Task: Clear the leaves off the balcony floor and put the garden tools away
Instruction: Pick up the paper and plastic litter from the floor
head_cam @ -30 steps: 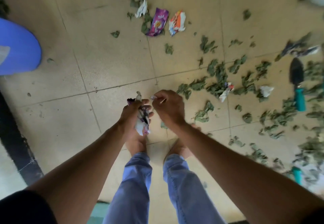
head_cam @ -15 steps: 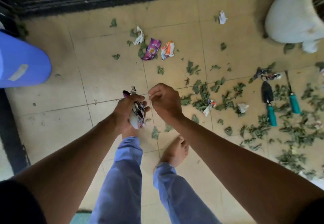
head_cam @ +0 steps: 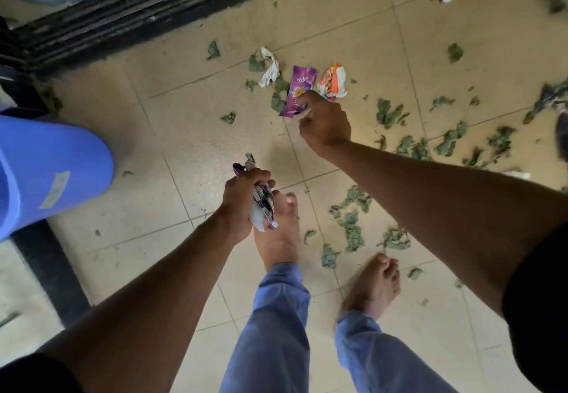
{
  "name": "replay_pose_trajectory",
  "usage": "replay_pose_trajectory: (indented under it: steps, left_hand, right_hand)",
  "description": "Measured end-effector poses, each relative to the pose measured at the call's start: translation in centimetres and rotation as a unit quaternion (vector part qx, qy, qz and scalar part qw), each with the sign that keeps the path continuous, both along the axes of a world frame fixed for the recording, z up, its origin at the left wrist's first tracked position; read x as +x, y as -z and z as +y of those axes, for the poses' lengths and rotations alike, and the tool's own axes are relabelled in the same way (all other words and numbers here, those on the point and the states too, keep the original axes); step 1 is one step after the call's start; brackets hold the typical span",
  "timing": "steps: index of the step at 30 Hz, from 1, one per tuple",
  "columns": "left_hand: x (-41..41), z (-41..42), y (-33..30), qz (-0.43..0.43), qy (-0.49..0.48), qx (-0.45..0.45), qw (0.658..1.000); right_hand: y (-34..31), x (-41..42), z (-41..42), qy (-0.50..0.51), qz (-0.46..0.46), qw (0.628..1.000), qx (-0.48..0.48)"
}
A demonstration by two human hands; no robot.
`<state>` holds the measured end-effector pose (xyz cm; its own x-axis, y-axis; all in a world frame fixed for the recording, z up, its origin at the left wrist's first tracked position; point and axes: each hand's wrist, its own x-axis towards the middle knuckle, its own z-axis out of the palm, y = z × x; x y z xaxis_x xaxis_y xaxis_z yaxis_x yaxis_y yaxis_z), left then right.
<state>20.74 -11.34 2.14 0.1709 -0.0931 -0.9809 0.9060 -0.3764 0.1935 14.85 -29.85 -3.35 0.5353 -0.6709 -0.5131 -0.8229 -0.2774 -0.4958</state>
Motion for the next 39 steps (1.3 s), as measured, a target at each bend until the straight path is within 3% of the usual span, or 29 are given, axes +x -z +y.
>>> replay_pose_trajectory:
  steps: [3, 7, 9, 13, 15, 18, 20, 21, 22, 23, 25, 27, 34, 39]
  left_hand:
    - [1.0, 0.5, 0.9, 0.0, 0.006, 0.0, 1.0]
    - [1.9, 0.6, 1.1, 0.014, 0.01, -0.004, 1.0]
    - [2.4, 0.3, 0.7, 0.019, 0.015, -0.013, 1.0]
    - [3.1, -0.6, -0.9, 0.046, 0.027, -0.051, 0.997]
    - [4.1, -1.5, -2.5, 0.048, -0.005, -0.062, 0.997]
    - [2.3, -0.3, 2.1, 0.046, -0.082, -0.062, 0.994]
    - [1.0, 1.7, 5.0, 0.13, -0.132, -0.101, 0.978]
    - [0.8, 1.5, 4.2, 0.098, -0.121, -0.146, 0.977]
    - [0.9, 0.0, 1.9, 0.126, -0.106, -0.133, 0.977]
    - [0.9, -1.0, 0.0, 0.037, -0.05, -0.153, 0.986]
    - [3.6, -3.7, -3.5, 0.033, -0.053, -0.157, 0.986]
    - [3.1, -4.0, -2.8, 0.01, -0.039, -0.154, 0.987]
    - [3.1, -5.2, -2.2, 0.046, -0.058, -0.174, 0.982]
    - [4.1, -5.2, -1.1, 0.025, -0.025, -0.122, 0.992]
  right_hand:
    - [2.5, 1.0, -0.1, 0.049, -0.001, 0.997, 0.067]
    - [3.3, 0.6, 0.3, 0.133, -0.025, 0.99, 0.048]
    - [2.4, 0.2, 0.7, 0.172, -0.054, 0.983, 0.045]
    - [-1.6, -0.8, 1.9, 0.238, -0.14, 0.952, 0.135]
    - [-4.0, -1.7, 2.6, 0.24, -0.157, 0.94, 0.185]
    - [-7.0, -3.1, 4.2, 0.245, -0.154, 0.93, 0.225]
    - [-8.1, -3.6, 5.5, 0.245, -0.152, 0.934, 0.213]
    - [-8.6, -3.7, 6.1, 0.245, -0.157, 0.935, 0.202]
    - [-9.0, -3.6, 6.7, 0.25, -0.167, 0.934, 0.191]
    - [-9.2, -3.5, 7.2, 0.259, -0.177, 0.932, 0.182]
    - [-9.5, -3.1, 7.9, 0.276, -0.19, 0.927, 0.171]
    - [-9.6, -2.7, 8.1, 0.284, -0.191, 0.926, 0.159]
    - [-9.0, -1.1, 8.5, 0.236, -0.181, 0.934, 0.196]
    - [-8.6, -1.1, 7.0, 0.189, -0.197, 0.929, 0.251]
